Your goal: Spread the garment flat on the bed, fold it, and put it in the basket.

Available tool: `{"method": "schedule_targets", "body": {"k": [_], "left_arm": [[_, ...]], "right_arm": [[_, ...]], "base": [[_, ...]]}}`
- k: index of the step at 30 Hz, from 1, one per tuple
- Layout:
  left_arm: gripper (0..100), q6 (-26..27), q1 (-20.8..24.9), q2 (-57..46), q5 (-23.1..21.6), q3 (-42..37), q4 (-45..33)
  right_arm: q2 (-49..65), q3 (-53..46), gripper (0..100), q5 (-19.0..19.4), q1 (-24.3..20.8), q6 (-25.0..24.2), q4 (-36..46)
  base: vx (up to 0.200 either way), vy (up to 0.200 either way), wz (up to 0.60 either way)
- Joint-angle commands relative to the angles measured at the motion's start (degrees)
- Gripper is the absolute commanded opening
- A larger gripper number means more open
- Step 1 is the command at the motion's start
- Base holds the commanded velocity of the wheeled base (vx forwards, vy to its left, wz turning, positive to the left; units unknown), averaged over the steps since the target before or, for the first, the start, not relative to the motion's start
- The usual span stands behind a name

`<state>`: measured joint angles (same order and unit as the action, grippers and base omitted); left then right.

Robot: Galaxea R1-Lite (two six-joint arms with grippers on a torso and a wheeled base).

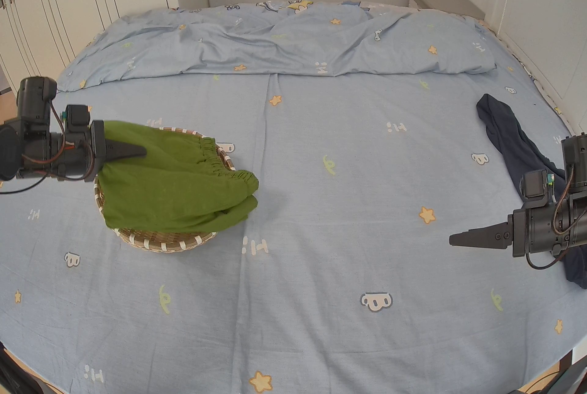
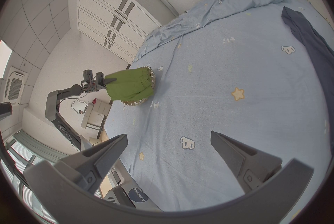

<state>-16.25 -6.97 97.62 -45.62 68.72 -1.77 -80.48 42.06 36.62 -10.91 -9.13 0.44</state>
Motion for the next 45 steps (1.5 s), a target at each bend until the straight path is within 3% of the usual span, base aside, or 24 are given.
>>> {"method": "schedule_targets", "body": {"k": [1,9,15,24,33,34,45], "left_arm": [[0,0.4,-1.4,-1.1,0.3,-10.6,0.1],[0,-0.1,-3.0,1.8,0.8,-12.0,-0.3],[0,-0.3,-3.3,8.3,6.9,-6.1,-0.3],[0,-2.8,-2.2,14.1,7.3,1.6,-0.5],[0,-3.5,-2.4,14.3,7.5,3.3,-3.2],[100,-3.5,-2.3,14.0,7.4,3.7,-3.9],[100,-3.4,-2.9,6.2,7.5,7.7,-15.1]], "right_arm": [[2.3,-0.1,100,0.1,-0.4,-0.1,0.4],[2.5,-0.4,100,0.1,-1.3,-0.1,0.4],[2.4,-0.4,100,0.0,-1.4,-0.1,0.4],[2.1,-0.5,100,0.0,-1.4,-0.1,0.4],[1.8,-0.5,100,0.0,-1.4,-0.1,0.4],[1.9,-0.5,100,0.0,-1.4,-0.1,0.4],[1.9,-0.5,100,0.0,-1.4,-0.1,0.4]], "base": [[0.000,0.000,0.00],[0.000,0.000,0.00],[0.000,0.000,0.00],[0.000,0.000,0.00],[0.000,0.000,0.00],[0.000,0.000,0.00],[0.000,0.000,0.00]]}}
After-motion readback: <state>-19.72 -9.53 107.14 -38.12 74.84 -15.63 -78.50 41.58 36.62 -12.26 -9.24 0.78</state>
